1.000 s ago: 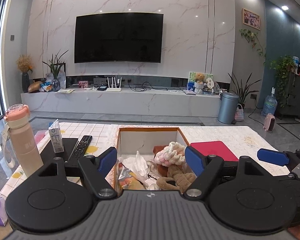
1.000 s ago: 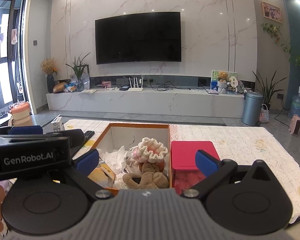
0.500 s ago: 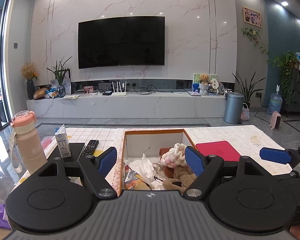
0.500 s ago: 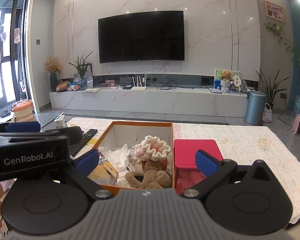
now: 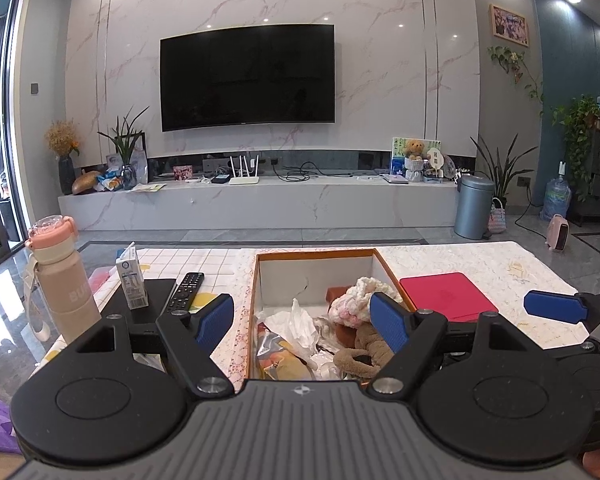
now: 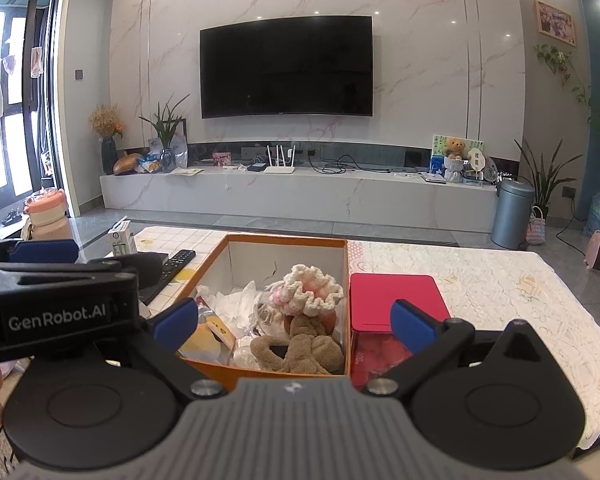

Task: Organize soft objects

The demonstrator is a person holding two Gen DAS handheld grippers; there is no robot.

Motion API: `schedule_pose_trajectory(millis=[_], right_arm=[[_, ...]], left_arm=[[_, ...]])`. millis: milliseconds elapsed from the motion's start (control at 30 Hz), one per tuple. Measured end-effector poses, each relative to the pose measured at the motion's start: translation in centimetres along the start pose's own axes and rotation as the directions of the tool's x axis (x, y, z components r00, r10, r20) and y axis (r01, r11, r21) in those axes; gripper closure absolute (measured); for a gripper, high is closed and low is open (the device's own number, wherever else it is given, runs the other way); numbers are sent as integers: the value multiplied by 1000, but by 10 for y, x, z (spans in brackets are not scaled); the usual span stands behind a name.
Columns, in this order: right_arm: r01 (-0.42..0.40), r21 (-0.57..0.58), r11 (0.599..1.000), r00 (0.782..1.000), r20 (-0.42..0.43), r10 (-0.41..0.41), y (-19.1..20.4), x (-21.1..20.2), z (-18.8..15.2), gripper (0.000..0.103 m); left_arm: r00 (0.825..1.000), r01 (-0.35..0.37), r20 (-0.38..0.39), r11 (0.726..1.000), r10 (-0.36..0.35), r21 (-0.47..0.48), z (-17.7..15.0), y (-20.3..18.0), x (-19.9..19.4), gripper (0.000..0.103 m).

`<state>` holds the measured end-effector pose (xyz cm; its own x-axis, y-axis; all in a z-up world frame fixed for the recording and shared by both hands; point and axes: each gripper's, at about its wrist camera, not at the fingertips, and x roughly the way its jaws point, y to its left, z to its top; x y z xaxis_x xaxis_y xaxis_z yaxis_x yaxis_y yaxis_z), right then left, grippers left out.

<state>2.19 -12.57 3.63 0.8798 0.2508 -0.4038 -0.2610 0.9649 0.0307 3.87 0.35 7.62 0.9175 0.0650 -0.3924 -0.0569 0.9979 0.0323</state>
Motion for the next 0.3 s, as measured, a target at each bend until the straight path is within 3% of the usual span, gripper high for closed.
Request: schedule_pose_trajectory(millis=[300], right_arm=[[-4, 5, 1000, 1000, -8, 4, 1, 4, -2, 3]], left_arm=[[1000, 1, -12, 1000, -1, -1, 0, 1, 2, 12]])
